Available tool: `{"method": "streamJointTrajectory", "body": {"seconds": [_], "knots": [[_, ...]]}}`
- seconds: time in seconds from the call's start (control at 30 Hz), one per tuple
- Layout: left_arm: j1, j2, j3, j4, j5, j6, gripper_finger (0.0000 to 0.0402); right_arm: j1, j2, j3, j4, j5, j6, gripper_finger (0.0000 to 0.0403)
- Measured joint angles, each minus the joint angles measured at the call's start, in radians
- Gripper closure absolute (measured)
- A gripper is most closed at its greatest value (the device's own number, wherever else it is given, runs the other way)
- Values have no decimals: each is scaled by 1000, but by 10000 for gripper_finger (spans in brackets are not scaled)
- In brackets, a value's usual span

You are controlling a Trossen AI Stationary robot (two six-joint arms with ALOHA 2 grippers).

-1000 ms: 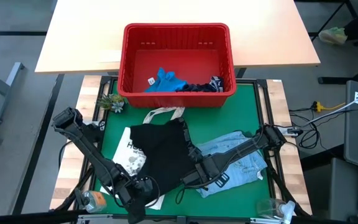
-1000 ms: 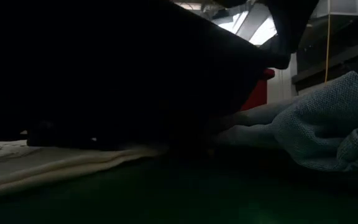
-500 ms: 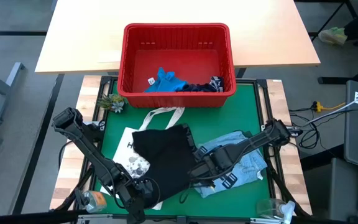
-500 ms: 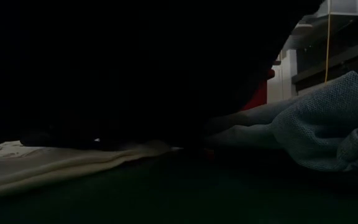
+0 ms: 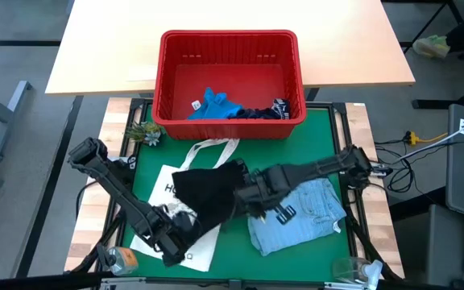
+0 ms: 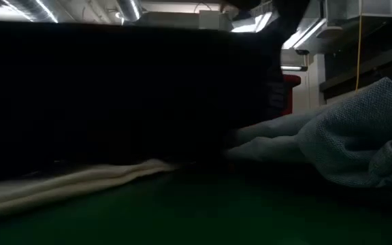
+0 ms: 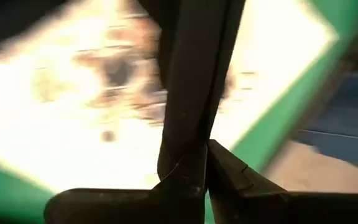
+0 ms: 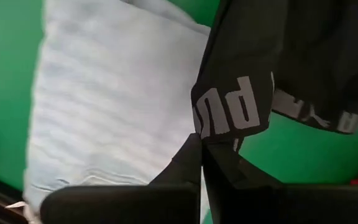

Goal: Fold Laundry from Bin
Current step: Fold the black boxer

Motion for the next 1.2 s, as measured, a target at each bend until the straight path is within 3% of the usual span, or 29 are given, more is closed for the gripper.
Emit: {"method": "streamJointTrajectory", "body": {"seconds": [0.17,0.27,0.57,1.2], "knots": [[46,-1,0,-209,-136,0,401,-104,1,-21,30,4,-27,398],[76,-2,0,-293,-230,0,401,-159,1,-43,56,57,-59,398],[187,-2,-37,-356,-440,62,401,-314,3,-108,192,164,-100,398],[381,-1,-302,-270,-465,107,401,-429,3,-275,500,176,-172,398]]}}
